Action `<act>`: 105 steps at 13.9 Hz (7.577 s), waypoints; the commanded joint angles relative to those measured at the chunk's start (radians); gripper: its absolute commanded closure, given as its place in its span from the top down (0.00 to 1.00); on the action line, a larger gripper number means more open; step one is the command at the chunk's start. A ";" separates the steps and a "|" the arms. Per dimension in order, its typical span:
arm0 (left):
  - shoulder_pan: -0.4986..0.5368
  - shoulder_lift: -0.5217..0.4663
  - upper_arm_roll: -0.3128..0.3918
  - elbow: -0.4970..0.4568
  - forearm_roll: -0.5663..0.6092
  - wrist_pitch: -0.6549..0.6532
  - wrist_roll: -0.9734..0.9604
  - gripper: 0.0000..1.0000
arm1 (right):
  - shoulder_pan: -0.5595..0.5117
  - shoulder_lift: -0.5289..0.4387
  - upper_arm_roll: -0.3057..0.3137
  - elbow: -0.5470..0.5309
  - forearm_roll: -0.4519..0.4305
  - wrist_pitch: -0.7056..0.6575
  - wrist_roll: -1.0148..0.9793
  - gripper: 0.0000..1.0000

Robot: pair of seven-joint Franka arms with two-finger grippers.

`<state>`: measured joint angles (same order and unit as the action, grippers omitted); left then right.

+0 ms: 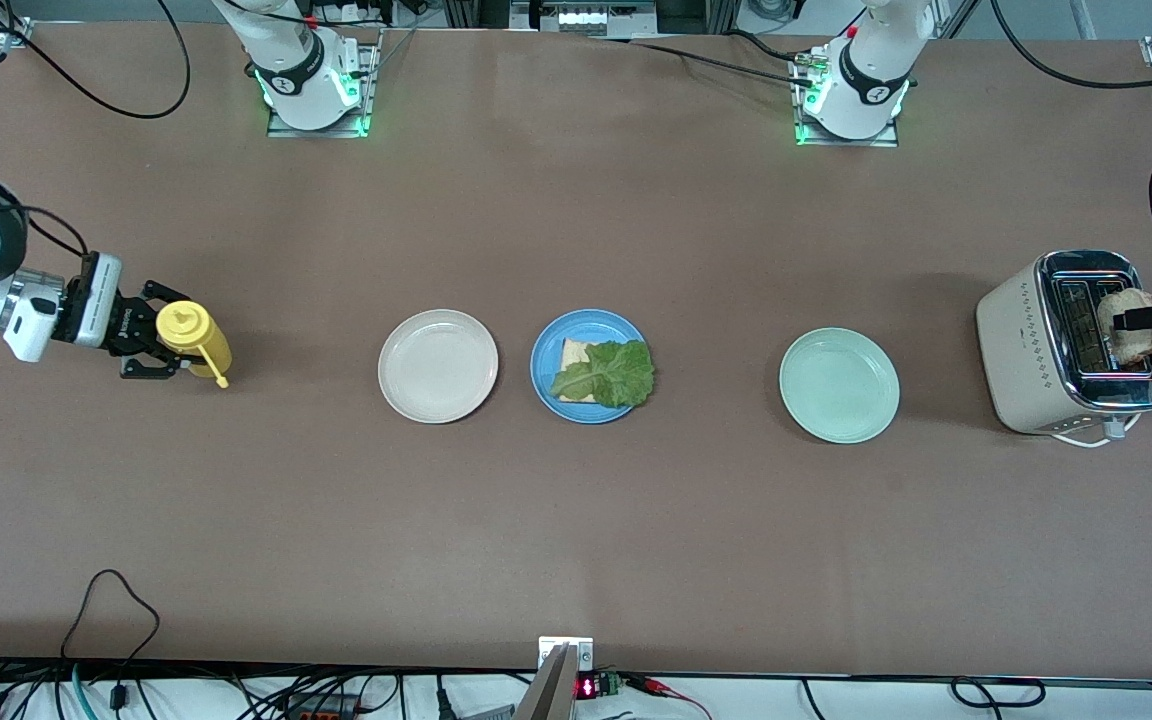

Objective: Make sandwich in blue plate with both arms

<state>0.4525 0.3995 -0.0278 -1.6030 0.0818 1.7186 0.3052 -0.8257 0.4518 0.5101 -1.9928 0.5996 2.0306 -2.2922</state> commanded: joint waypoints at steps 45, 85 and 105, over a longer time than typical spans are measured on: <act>-0.413 0.380 -0.675 -0.064 -0.563 0.673 -0.497 0.01 | -0.094 -0.211 -0.007 0.465 -0.089 -0.636 0.857 1.00; -0.434 -0.243 0.008 -0.003 -0.092 0.093 -0.348 1.00 | 0.892 -0.355 -0.579 0.462 -0.621 -0.530 2.252 1.00; -0.420 -0.548 -0.029 -0.264 -0.080 -0.024 -0.353 1.00 | 0.869 -0.364 -0.582 0.447 -0.618 -0.524 2.258 1.00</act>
<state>0.0395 -0.1378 -0.0532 -1.8545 -0.0114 1.6847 -0.0510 0.0497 0.1081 -0.0751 -1.5323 -0.0240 1.5106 -0.0445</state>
